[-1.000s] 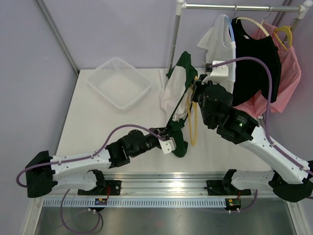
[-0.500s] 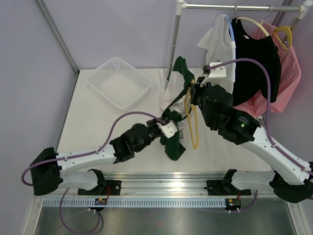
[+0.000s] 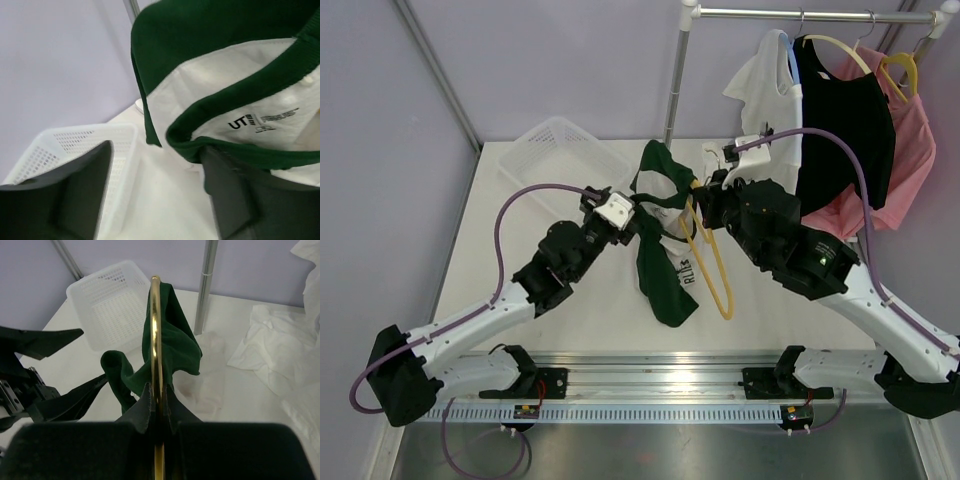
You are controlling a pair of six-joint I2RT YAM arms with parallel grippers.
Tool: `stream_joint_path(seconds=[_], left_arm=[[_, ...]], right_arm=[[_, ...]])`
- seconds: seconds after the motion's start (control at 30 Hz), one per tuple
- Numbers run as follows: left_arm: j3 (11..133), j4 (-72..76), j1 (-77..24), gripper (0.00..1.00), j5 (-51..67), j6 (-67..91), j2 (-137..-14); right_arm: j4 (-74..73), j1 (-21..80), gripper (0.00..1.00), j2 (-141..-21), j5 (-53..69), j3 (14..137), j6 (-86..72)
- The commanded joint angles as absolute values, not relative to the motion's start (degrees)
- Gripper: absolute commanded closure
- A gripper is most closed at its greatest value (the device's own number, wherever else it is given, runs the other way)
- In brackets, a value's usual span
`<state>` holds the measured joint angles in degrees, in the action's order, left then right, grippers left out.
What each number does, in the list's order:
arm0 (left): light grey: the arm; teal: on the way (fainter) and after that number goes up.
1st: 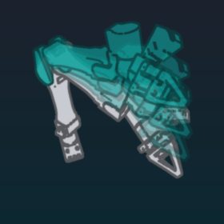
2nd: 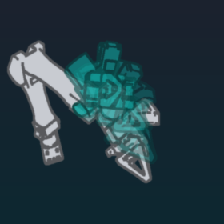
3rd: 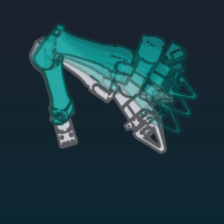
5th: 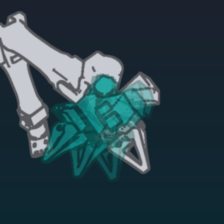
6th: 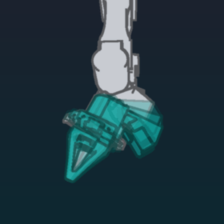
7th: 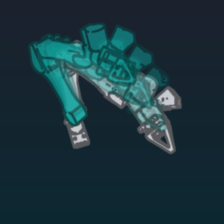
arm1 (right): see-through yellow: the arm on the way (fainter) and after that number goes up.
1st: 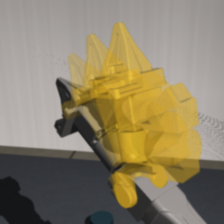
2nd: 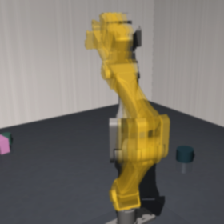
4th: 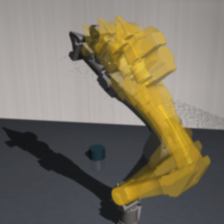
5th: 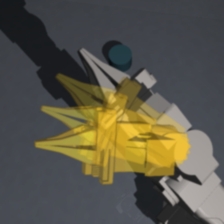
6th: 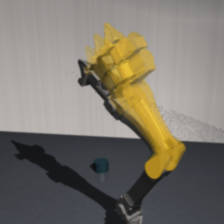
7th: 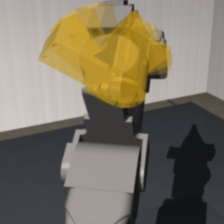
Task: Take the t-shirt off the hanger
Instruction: Remove the tshirt from the hanger
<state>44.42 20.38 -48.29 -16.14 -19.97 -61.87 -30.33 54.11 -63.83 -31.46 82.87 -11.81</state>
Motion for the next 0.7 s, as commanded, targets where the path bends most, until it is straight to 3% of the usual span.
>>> stream_joint_path(seconds=[0.0,0.07,0.43,0.67], left_arm=[[43.8,22.3,-46.0,0.12,-6.0,-16.1,-58.8],[41.9,22.9,-44.8,0.01,2.7,-17.0,-56.2],[43.3,11.4,-43.3,0.01,31.0,-20.0,-53.9],[47.4,11.2,-43.2,0.01,26.9,-16.2,-59.5]], right_arm=[[-27.5,53.9,1.00,-61.2,-29.1,82.4,-11.7],[-26.1,53.9,1.00,-59.5,-28.9,81.2,-11.4],[-24.3,54.0,1.00,-52.4,-25.0,77.9,-10.3],[-24.0,53.9,1.00,-52.3,-21.6,77.8,-10.5]])
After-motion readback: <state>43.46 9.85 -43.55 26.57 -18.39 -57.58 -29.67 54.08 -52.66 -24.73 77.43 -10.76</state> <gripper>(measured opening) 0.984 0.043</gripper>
